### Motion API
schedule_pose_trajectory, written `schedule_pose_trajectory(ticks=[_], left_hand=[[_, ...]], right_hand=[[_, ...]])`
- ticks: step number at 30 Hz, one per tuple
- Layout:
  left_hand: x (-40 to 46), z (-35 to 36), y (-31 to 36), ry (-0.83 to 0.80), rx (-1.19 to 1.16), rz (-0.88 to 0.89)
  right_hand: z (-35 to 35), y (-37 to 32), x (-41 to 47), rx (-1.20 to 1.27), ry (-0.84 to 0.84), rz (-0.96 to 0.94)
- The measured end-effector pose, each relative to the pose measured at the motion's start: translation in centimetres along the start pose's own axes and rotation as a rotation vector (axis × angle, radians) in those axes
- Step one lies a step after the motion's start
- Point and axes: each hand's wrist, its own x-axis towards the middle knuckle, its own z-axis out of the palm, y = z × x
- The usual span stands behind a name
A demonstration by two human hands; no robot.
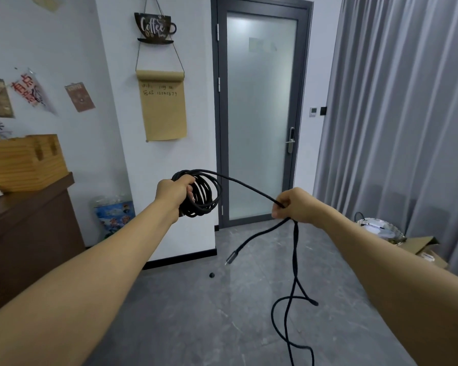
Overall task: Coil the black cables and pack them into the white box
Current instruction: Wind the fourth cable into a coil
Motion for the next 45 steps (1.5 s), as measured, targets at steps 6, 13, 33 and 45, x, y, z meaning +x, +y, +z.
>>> schedule_pose_trajectory(ticks=[6,13,33,45], left_hand=[[-0.8,0.9,0.2,0.014,-0.007,-0.008],[-1.1,1.7,-0.3,0.015,0.080,0.036],[-3.0,1.9,0.9,-0.138,0.236,0.257],[-4.6,4.4,2.6,-0.216,0.210,0.319]], right_hand=[[1.8,1.0,-0.8,-0.368,-0.280,0.271],[1.3,1.1,-1.3,0.265,-0.105,0.358],[-0.8,-2.1,-1.2,1.504,0.608,0.154],[0.0,-2.1,-1.3,0.222,0.173,0.135]])
